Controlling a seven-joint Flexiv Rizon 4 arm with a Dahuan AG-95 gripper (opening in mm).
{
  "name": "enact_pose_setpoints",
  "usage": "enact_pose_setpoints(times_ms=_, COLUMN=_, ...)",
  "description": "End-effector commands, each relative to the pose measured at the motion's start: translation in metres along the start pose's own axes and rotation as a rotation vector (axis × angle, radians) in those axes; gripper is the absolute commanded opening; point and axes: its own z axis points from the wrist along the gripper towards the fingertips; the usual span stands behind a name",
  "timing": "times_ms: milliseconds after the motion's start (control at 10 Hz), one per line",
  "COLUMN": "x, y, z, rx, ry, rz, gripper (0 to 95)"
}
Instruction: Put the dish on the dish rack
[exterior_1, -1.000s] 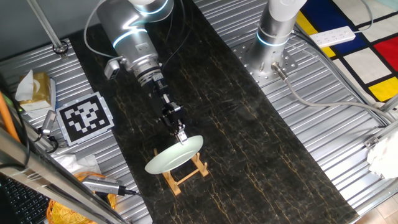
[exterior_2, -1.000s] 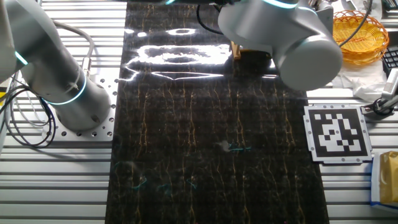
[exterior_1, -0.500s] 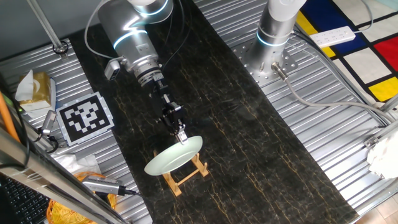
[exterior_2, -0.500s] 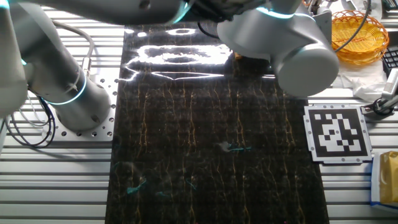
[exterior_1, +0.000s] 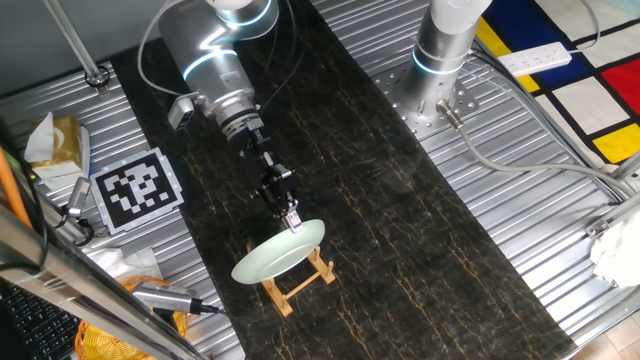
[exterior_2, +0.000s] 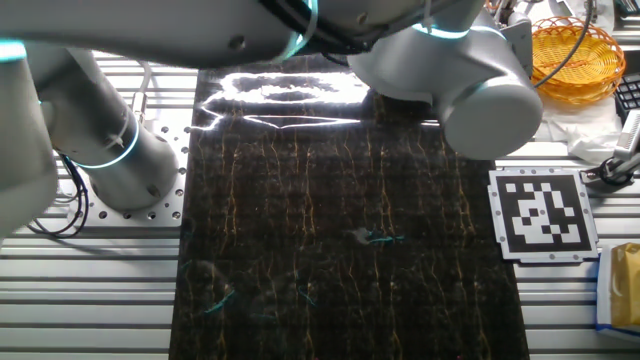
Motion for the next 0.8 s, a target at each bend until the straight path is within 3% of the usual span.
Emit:
enact_pose_setpoints(times_ms=100, x=-0.0002, y=0.0, z=0.0004, rx=0.003, ry=0.001, rz=-0.01, gripper=0.0)
enact_pose_setpoints(times_ms=800, x=-0.0001, y=-0.0001, z=0.0005, rx=0.006, ry=0.005, rz=-0.063, gripper=0.0)
